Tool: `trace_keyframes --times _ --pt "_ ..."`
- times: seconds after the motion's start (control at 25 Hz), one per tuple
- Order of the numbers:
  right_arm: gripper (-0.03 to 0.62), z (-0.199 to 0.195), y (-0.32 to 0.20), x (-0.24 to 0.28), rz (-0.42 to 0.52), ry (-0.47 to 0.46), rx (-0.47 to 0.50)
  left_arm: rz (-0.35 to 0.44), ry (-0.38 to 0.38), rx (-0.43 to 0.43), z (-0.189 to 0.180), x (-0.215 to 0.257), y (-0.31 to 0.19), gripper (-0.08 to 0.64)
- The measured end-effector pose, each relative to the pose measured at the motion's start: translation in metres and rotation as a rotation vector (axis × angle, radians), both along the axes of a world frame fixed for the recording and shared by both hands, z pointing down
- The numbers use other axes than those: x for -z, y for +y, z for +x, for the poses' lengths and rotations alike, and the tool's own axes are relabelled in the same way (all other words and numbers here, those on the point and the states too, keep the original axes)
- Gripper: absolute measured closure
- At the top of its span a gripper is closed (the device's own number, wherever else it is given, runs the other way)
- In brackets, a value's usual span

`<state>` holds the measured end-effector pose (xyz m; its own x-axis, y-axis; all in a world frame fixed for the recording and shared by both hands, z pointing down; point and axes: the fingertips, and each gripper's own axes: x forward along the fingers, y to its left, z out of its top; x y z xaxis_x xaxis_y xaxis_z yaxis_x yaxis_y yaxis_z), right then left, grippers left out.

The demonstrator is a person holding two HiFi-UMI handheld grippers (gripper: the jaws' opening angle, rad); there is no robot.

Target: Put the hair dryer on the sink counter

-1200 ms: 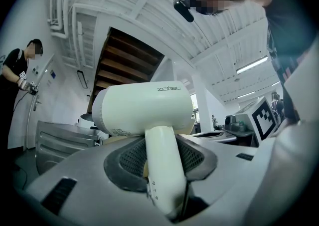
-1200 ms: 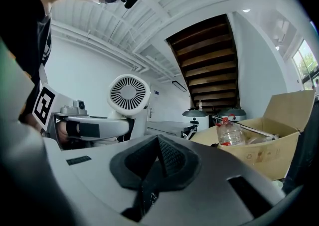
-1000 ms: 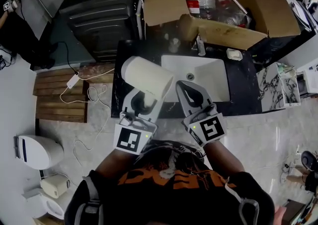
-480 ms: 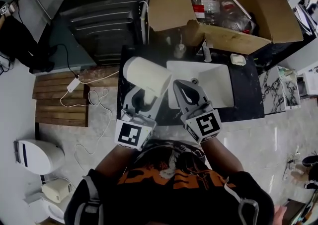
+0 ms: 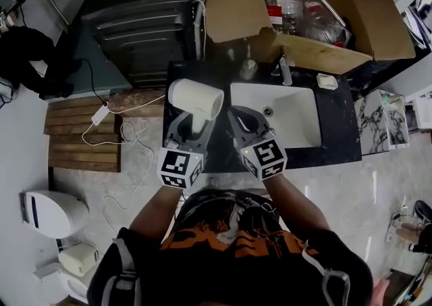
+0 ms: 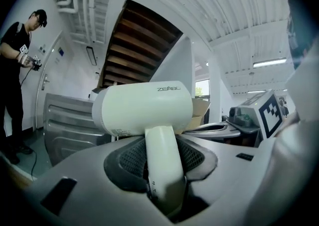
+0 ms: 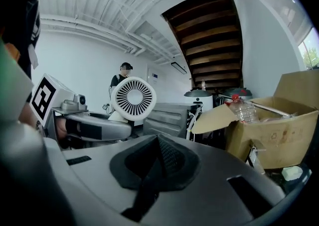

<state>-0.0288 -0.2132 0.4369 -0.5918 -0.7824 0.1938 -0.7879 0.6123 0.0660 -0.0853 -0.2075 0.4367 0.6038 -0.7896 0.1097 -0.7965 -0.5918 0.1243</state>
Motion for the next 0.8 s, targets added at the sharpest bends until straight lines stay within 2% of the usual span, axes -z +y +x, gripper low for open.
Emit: trace_keyframes --times 0.24,0.56,0.8 --pt "0.578 -0.005 -0.023 -0.044 -0.088 0.015 -0.012 -0.091 -0.044 0.031 -0.007 -0.042 -0.024 0.383" --pt "0.578 -0.011 -0.05 -0.1 -0.206 0.043 -0.011 -0.286 -0.122 0.061 -0.014 -0.11 -0.05 0.383" --pt "0.578 -0.015 -0.06 -0.148 -0.301 0.097 -0.005 -0.401 -0.171 0.083 -0.019 -0.152 -0.063 0.383"
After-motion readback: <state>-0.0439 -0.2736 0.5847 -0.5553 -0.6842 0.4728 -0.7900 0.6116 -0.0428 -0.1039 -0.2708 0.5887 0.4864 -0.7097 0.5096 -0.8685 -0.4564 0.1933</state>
